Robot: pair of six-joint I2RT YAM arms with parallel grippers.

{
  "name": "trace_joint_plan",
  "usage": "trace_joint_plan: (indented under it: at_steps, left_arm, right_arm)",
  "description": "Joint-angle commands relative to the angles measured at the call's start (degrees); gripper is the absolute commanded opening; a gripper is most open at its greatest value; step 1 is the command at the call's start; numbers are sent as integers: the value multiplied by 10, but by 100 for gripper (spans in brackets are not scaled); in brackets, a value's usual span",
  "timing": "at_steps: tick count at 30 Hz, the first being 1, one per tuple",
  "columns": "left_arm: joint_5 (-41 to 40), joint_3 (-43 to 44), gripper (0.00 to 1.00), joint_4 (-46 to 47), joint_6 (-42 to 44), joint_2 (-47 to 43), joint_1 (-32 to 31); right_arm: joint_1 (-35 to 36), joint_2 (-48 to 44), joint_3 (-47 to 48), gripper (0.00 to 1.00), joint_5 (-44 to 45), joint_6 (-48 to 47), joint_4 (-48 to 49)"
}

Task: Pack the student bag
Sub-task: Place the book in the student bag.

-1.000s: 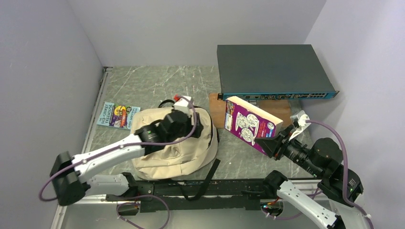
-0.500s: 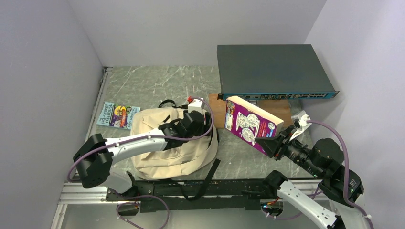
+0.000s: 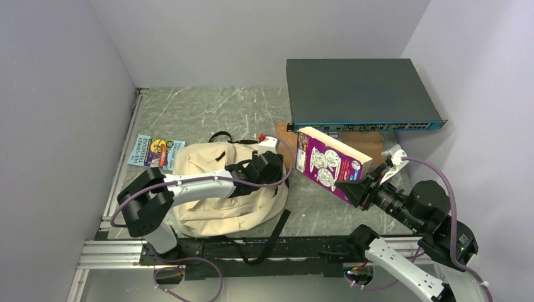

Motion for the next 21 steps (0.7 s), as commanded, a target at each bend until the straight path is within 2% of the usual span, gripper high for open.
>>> trace_joint_plan:
  at_steps: [1,3,7,13,17,21]
  left_arm:
    - [-12,31,64,8,-5,20,-2]
    - [-14,42,65,-2,1,29,-2]
    - [-19,21,56,1,-4,7,-2]
    - [-8,-27,66,-17,2,-67,-2]
    - [8,-75,67,-2,-4,-107,-3]
    - [21,-90,65,14,7,-107,-13]
  right_arm:
    - [1,-5,17,0,3,8,83]
    - [1,-6,14,0,-1,15,85]
    - [1,-6,17,0,1,14,78]
    - [1,-7,17,0,3,18,78]
    - [1,-4,8,0,3,13,79]
    - [1,1,5,0,-8,20,80]
